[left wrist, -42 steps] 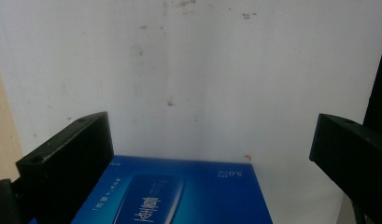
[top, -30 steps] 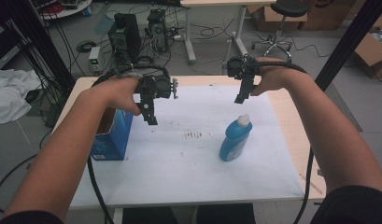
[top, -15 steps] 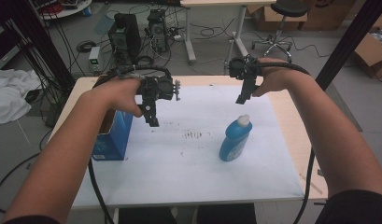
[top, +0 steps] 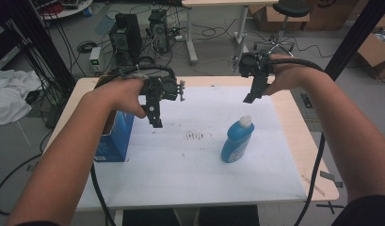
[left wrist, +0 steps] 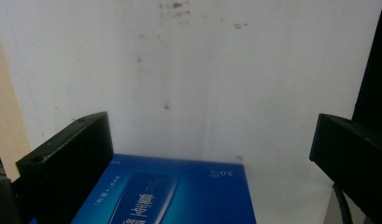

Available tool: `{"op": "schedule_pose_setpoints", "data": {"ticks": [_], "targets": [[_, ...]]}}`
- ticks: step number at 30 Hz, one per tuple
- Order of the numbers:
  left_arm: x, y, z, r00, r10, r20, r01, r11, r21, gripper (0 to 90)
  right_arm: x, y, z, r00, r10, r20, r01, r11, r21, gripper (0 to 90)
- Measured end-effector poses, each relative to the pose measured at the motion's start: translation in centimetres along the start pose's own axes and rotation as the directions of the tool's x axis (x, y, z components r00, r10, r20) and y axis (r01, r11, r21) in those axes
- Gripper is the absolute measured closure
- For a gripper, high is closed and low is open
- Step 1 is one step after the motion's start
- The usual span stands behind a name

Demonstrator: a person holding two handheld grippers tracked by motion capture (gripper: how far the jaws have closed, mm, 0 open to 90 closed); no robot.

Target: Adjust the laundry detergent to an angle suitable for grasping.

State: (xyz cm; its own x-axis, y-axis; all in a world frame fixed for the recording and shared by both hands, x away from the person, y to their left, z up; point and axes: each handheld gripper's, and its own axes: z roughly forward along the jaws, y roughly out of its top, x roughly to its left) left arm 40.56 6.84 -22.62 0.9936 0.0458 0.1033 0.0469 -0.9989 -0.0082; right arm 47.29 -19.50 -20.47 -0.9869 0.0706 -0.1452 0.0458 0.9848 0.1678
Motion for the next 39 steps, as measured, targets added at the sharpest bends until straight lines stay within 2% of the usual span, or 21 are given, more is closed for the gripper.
{"op": "schedule_pose_setpoints", "data": {"ticks": [4, 8, 14, 19, 22, 26, 31, 39], "targets": [[-0.2, 0.1, -0.4, 1.0000, -0.003, -0.002, 0.003, 1.0000, -0.001, 0.0, 0.4, -0.2, -0.7, 0.9998, -0.022, 0.002, 0.022, 1.000, -0.004, 0.0], [-0.5, 0.1, -0.4, 1.0000, -0.010, -0.001, 0.010, 0.9999, 0.012, 0.0, 0.9, -0.6, -1.6, 0.9987, -0.051, -0.004, 0.051, 0.998, -0.030, 0.0], [-0.8, 0.1, -0.4, 0.9998, -0.017, -0.006, 0.017, 0.9998, 0.013, 0.1, 2.3, -1.0, -1.7, 0.9934, -0.111, -0.029, 0.110, 0.993, -0.039, 0.0], [-1.1, 0.2, -0.4, 1.0000, -0.002, -0.009, 0.002, 0.9996, 0.029, 0.1, 3.9, -0.7, -1.5, 0.9804, -0.189, -0.055, 0.186, 0.981, -0.053, 0.0], [-1.3, 0.2, -0.3, 0.9999, 0.006, -0.011, -0.005, 0.9993, 0.036, 0.0, 5.0, -0.4, -0.9, 0.9664, -0.244, -0.080, 0.242, 0.970, -0.033, 0.0], [-1.4, 0.1, -0.1, 0.9999, 0.004, -0.010, -0.003, 0.9996, 0.027, 0.1, 5.8, -0.4, -0.3, 0.9543, -0.284, -0.092, 0.284, 0.959, -0.010, 0.0], [-1.3, 0.1, 0.2, 1.0000, 0.005, 0.001, -0.005, 0.9995, 0.030, 0.1, 6.3, -0.4, 0.0, 0.9484, -0.301, -0.099, 0.303, 0.953, 0.004, 0.0], [-1.3, 0.0, 0.1, 1.0000, 0.005, -0.004, -0.005, 0.9997, 0.023, 0.0, 7.4, -0.4, 1.3, 0.9371, -0.330, -0.115, 0.334, 0.942, 0.025, 0.0]]}}
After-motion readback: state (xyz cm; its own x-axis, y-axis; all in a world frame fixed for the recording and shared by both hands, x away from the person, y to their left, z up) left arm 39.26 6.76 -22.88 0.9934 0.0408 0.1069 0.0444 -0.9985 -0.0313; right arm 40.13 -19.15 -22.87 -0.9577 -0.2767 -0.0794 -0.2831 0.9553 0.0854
